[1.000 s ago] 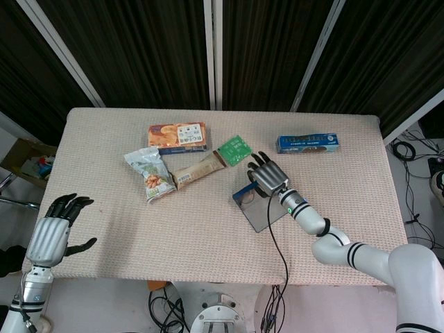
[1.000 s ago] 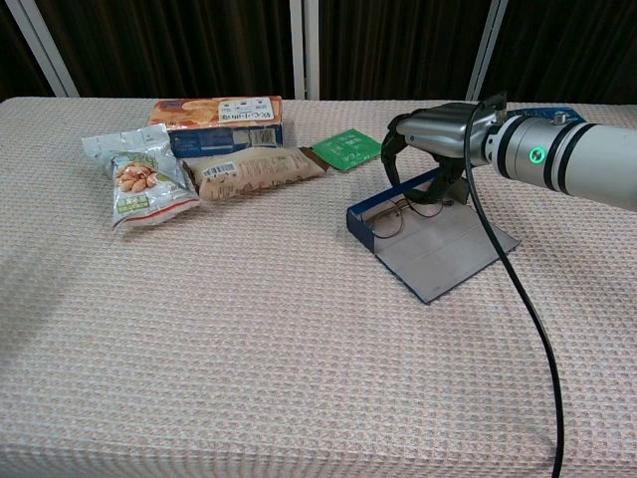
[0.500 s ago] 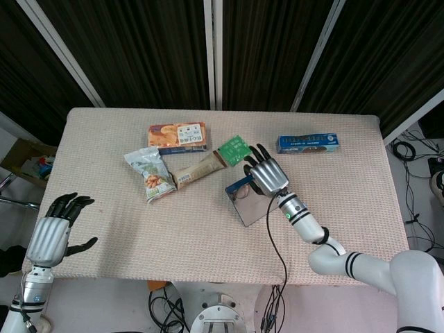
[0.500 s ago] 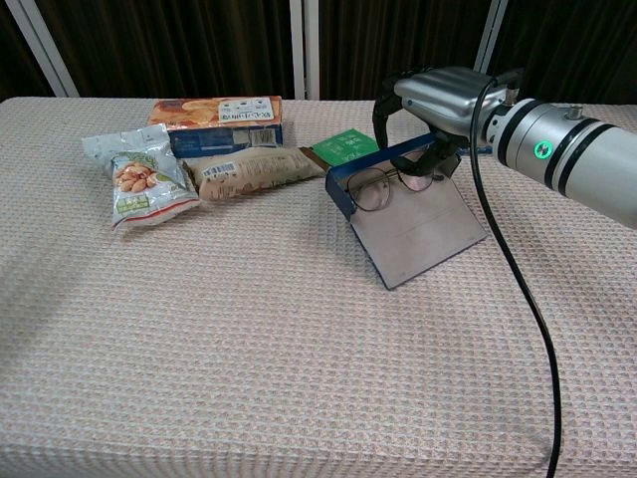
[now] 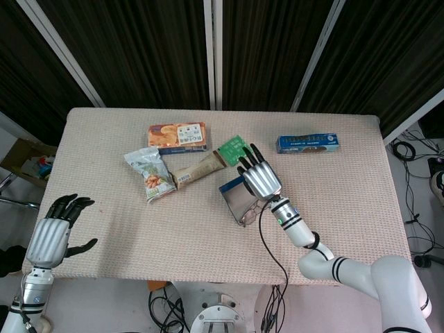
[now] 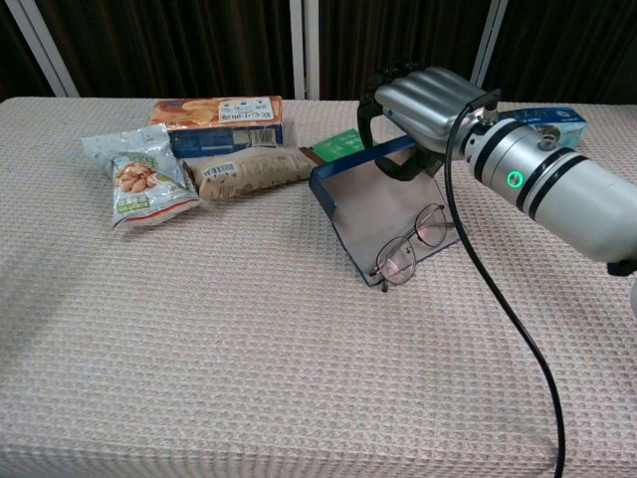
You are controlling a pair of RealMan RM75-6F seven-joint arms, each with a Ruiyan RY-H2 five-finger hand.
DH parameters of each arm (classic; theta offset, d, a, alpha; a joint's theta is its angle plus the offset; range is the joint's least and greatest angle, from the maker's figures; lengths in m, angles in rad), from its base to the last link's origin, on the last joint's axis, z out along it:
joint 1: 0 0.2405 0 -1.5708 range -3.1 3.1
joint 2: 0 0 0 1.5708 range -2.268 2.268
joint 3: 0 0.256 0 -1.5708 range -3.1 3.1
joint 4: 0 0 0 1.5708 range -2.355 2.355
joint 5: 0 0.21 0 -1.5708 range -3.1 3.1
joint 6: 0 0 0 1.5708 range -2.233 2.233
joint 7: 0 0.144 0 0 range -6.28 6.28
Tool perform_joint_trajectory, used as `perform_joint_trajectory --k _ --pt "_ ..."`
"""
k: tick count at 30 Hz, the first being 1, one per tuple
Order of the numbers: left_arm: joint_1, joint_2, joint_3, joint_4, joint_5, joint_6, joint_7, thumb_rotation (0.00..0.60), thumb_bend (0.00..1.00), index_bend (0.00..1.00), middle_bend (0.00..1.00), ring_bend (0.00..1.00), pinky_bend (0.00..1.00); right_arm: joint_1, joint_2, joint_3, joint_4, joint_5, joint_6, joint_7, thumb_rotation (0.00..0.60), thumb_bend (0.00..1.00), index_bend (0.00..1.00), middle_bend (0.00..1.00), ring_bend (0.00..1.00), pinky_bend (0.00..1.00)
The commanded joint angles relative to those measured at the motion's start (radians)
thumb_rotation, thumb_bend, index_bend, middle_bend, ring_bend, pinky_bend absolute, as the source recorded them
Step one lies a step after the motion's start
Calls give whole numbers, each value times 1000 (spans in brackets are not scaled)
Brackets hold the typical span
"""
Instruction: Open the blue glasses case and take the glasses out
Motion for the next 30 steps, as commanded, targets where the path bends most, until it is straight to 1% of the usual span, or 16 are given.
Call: perform_joint_trajectory --k 1,4,5,7,9,11,12,14,16,17,19,21,23,24,28,30 --pt "-3 0 0 -1 -1 -5 1 600 30 231 218 120 137 2 -7 11 18 13 -13 -1 600 455 662 274 50 0" --pt "-6 -1 -1 -3 -1 -10 3 600 31 231 218 121 137 12 -10 35 40 54 -59 -21 600 454 654 275 49 0" --pt "-7 -1 -1 -4 -1 -12 4 600 31 231 217 120 137 16 -9 42 41 71 -80 -26 600 453 626 275 49 0" --pt "-7 -1 0 -6 -1 -14 6 600 31 231 217 120 137 24 -1 55 35 100 -116 -43 600 445 503 259 45 0" --pt "-7 0 0 -6 -2 -14 7 600 30 231 217 120 137 26 16 60 15 114 -134 -59 600 405 313 215 24 0" --pt "-5 1 0 -6 -6 -13 6 600 30 231 217 120 137 21 46 62 -26 126 -143 -68 600 355 169 178 5 0" --pt "-4 2 0 -6 -8 -12 6 600 31 231 217 120 137 16 62 62 -48 128 -142 -67 600 330 114 165 0 0" --pt "-4 3 -2 -5 -11 -12 5 600 31 231 217 120 137 0 103 56 -102 124 -134 -63 600 290 55 148 0 0" --pt "-5 3 -3 -6 -10 -13 5 600 31 231 217 120 137 -19 146 44 -164 113 -124 -44 600 259 24 138 0 0" --pt "-6 2 -3 -6 -8 -13 6 600 31 231 217 120 137 -28 166 37 -192 107 -122 -31 600 252 21 138 0 0" --pt "-9 1 -3 -8 -5 -16 8 600 31 231 217 120 137 -47 213 12 -258 82 -123 13 600 256 58 151 0 0" --pt "-11 1 -3 -11 -3 -17 10 600 31 231 217 120 137 -64 261 -27 -312 40 -131 60 600 282 208 183 0 0" --pt "-11 1 -3 -13 0 -16 13 600 30 231 217 120 137 -76 293 -66 -334 1 -136 79 600 299 330 200 0 0" --pt "-11 2 -2 -15 0 -15 15 600 31 231 217 120 137 -83 306 -90 -340 -21 -140 88 600 302 369 204 0 0" --pt "-9 1 -2 -19 -1 -14 20 600 31 231 218 120 137 -96 311 -136 -322 -57 -150 105 600 315 414 209 0 0" --pt "-10 0 -2 -21 1 -14 23 600 31 231 218 120 137 -97 297 -143 -302 -65 -155 115 600 322 420 211 0 0"
